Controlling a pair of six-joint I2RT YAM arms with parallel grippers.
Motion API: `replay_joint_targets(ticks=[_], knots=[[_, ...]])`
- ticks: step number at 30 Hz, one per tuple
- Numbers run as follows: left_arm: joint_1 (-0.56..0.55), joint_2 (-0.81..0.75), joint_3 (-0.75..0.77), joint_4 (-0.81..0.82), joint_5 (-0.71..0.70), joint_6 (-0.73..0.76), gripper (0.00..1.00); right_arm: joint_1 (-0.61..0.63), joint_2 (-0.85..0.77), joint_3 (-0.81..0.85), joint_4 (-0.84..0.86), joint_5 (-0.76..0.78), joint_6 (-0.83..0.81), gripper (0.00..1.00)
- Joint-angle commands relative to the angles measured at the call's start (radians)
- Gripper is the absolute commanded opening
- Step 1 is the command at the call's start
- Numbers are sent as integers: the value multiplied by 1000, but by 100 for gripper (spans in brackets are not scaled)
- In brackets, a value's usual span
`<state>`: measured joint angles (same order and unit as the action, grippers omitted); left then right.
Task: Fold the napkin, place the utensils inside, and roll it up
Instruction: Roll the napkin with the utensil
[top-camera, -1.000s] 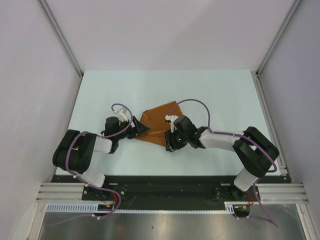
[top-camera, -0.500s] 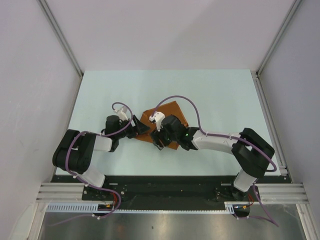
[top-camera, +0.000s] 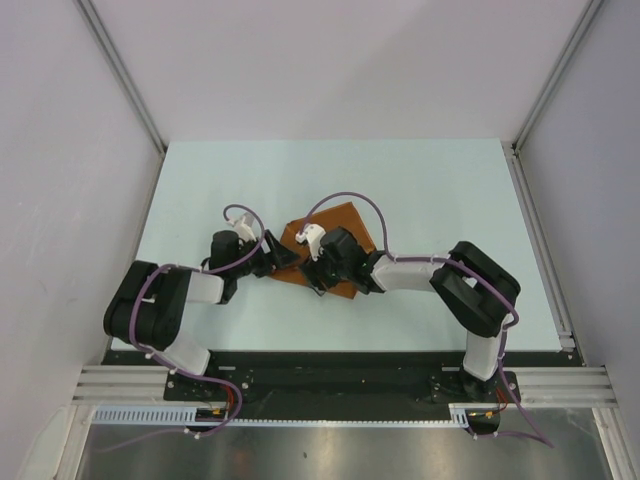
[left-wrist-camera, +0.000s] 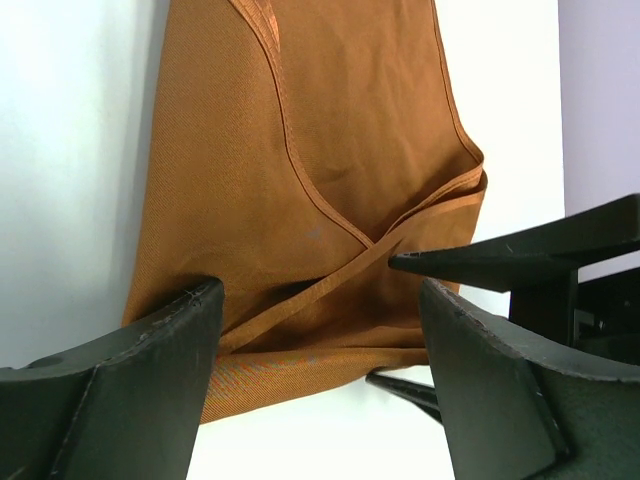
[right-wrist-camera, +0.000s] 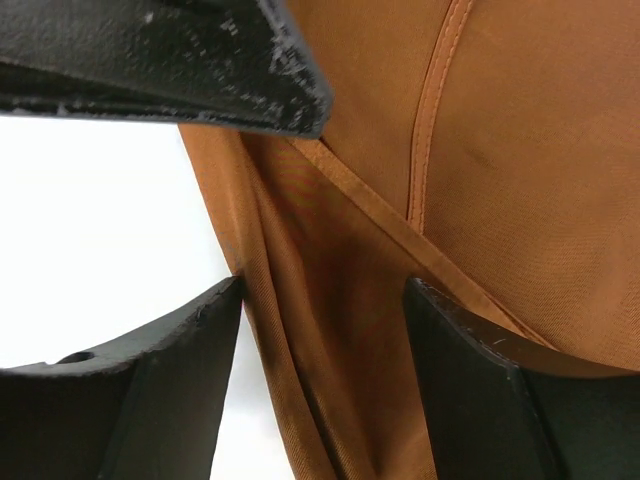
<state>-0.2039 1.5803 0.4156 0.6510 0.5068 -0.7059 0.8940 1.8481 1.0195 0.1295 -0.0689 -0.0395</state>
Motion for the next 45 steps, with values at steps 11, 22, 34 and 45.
replay_joint_targets(ticks=[11,22,34,45], knots=[[-5,-135,2,-105,-21,19,85,-27,42,28,-21,-120,33,54],[-3,-281,-1,-180,-142,82,89,-59,51,17,-73,-134,96,43],[43,-295,-121,-73,-85,51,90,-102,54,-12,-79,-181,142,42],[55,-272,-150,-51,-88,52,91,-135,85,-7,-93,-213,164,43]])
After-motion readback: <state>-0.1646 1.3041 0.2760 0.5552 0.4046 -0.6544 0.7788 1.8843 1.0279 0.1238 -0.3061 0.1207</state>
